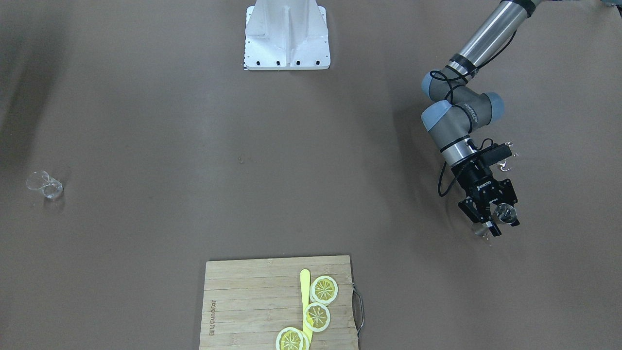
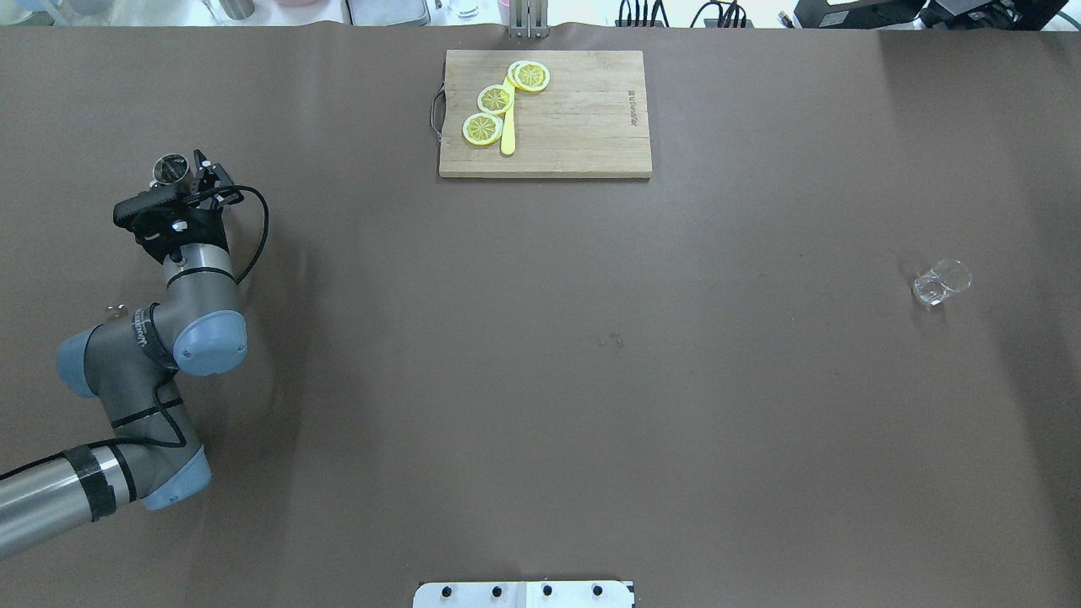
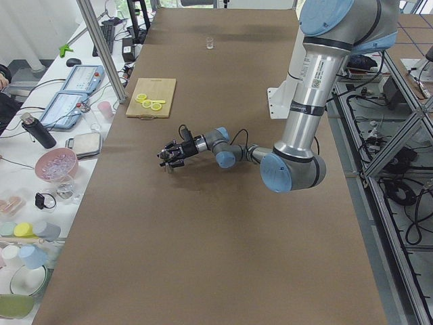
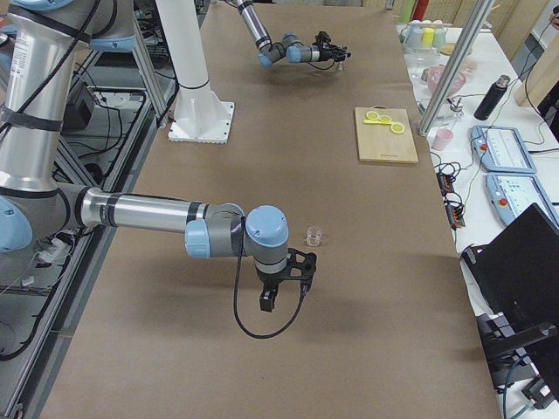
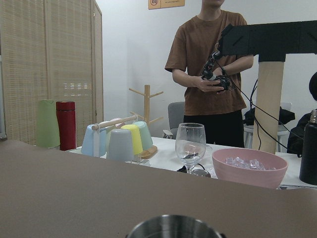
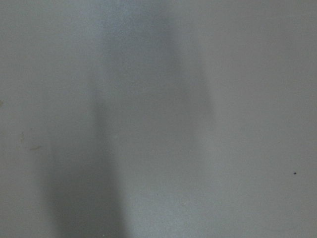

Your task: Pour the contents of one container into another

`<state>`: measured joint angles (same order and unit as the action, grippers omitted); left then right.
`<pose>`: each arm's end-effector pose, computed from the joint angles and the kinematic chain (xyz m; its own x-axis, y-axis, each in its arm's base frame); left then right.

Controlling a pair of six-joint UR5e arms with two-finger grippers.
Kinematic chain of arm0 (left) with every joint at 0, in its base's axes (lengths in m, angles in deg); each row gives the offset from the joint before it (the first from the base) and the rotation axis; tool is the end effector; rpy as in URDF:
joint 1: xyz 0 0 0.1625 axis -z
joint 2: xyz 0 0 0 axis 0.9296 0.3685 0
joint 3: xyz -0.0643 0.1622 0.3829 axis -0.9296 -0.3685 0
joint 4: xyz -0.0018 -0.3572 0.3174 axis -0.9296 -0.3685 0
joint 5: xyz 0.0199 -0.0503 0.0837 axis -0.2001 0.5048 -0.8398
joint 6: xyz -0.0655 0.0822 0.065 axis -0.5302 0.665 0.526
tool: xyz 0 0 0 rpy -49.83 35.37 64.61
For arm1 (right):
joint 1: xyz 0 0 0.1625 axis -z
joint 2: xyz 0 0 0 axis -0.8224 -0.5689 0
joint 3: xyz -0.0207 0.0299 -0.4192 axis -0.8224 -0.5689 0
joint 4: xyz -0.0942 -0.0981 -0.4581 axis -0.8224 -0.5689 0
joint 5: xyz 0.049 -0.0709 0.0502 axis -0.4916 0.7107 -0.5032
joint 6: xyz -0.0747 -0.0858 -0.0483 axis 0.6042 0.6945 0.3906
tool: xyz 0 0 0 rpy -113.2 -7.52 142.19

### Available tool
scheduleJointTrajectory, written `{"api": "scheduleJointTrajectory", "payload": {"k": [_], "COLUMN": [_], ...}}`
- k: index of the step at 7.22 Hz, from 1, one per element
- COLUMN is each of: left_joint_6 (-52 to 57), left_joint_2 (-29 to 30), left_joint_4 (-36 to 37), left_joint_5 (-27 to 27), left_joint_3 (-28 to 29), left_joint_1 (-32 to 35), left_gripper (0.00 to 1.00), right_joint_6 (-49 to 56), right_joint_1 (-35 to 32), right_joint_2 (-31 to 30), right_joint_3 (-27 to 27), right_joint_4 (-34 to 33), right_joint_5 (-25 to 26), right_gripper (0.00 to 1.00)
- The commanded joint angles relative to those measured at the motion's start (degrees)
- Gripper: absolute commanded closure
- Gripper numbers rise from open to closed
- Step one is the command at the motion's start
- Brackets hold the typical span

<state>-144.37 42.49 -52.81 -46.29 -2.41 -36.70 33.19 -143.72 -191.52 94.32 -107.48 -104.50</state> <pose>0.4724 -0.5747 0.5348 0.6150 -0.4034 -0.6775 0.7663 0.1029 0.6343 0.0391 -0.4480 0.6792 0.7286 0.1843 0.6597 -0.1732 0.9814 -0.0828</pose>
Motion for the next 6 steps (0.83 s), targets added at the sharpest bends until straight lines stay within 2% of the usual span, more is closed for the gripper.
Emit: {"api": "scheduleJointTrajectory", "payload": {"k": [1,3,4,5,6], "left_joint_6": [0.00,0.00,0.00,0.17,0.17], "left_joint_2": [0.20,0.64,0.64,0.56,0.38], "left_joint_4": [0.00,0.00,0.00,-0.09,0.00], "left_joint_5": [0.00,0.00,0.00,0.00,0.00], "left_joint_3": [0.01,-0.08,-0.08,-0.17,-0.17], "left_joint_1": [-0.04,0.05,0.22,0.22,0.22], "left_gripper": [0.39,0.33,0.24,0.09,0.06], "right_joint_6": [0.21,0.56,0.65,0.99,1.00], "right_joint_1": [0.24,0.24,0.24,0.24,0.24], "right_joint_2": [0.05,1.88,1.98,1.89,1.81], "right_joint_3": [0.43,2.45,2.54,2.54,2.54], "right_joint_4": [-0.21,-0.12,-0.21,-0.21,-0.21], "right_joint_5": [-0.55,-0.82,-0.91,-0.82,-0.82], "right_gripper": [0.00,0.00,0.00,0.00,0.00]}}
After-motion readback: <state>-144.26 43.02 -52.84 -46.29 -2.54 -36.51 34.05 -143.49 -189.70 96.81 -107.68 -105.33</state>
